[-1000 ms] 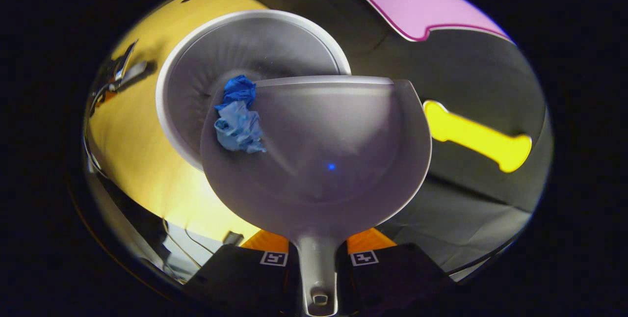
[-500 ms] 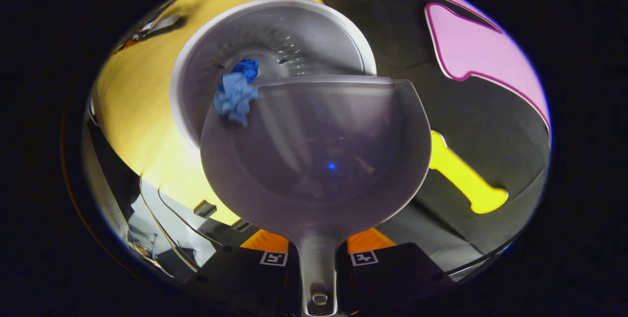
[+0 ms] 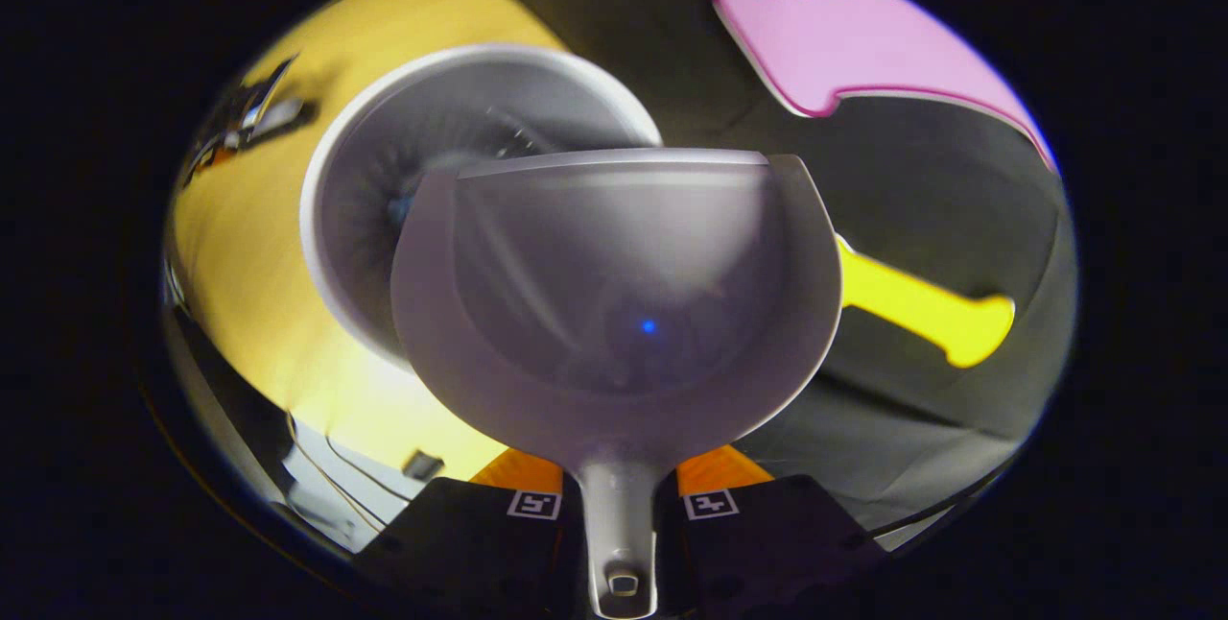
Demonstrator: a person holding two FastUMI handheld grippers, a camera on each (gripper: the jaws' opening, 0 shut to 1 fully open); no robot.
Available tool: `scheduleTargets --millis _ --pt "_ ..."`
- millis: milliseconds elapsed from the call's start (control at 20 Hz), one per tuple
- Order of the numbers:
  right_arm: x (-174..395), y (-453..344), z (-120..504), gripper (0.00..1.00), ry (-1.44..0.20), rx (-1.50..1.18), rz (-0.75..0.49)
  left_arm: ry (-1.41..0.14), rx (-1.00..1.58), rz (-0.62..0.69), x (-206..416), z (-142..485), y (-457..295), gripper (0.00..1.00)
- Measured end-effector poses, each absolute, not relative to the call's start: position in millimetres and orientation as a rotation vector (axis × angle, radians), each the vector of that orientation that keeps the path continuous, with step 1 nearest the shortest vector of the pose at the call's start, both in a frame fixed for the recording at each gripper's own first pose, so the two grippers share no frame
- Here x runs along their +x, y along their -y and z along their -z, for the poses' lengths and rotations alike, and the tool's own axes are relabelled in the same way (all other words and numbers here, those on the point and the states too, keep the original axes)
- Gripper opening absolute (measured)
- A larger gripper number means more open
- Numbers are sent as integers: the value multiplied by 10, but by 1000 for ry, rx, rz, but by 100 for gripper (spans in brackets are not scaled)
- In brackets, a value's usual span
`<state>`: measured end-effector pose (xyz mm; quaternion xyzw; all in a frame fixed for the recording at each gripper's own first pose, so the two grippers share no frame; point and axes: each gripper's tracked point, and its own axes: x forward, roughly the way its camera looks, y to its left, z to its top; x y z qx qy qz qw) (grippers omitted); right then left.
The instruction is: Pick up the small broom and dustpan from the desktop, sweep the trash into the dustpan with the broom, and then empty the trash into the garbage bin.
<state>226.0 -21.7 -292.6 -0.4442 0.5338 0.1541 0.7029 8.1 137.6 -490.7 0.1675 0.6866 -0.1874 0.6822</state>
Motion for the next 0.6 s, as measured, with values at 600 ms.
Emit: scheduleTargets --millis 600 --pt "2123 140 3091 31 -879 -254 -306 -1542 373 416 78 4914 -1375 21"
